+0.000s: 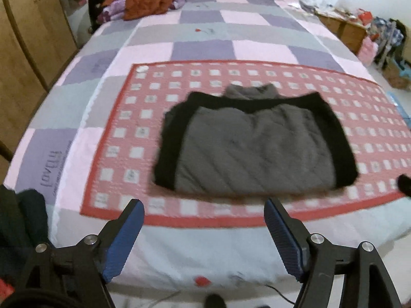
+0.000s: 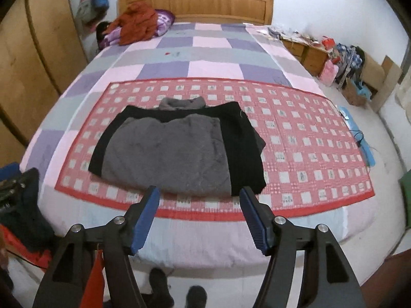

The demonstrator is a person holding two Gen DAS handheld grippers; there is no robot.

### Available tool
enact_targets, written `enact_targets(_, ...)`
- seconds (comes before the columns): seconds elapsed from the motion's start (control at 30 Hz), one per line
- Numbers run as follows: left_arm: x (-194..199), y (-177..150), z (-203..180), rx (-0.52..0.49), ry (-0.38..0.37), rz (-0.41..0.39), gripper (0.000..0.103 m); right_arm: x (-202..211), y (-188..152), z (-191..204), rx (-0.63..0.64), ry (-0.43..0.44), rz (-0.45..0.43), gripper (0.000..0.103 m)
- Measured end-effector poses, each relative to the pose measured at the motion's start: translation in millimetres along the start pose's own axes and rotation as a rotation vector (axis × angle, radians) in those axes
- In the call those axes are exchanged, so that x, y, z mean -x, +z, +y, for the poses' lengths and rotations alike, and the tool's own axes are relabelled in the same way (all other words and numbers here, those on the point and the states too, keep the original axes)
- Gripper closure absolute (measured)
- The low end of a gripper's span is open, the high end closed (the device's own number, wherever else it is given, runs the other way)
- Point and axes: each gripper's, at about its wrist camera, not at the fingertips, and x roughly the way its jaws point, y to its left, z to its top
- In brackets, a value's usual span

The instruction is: Fold large clothes

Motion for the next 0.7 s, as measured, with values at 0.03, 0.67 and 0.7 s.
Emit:
enact_targets(0.03, 8.0, -1.5, -9.3, 0.003, 0.007, 0.003, 0.023, 9.0, -3.4, 0.5, -0.014, 0.016, 0.008, 0.035)
enact_targets(0.67, 106.4, -24.8, -82.9, 0.033, 0.037, -0.022, 0.022, 108.9, -55.6, -19.7, -0.028, 0.077, 0.058, 0.023)
enact_targets(0.7, 108.9, -26.0, -84.4, 0.03, 0.036, -0.021, 0.022, 111.6, -56.6, -20.8, -0.033, 0.082, 0.059, 0.023)
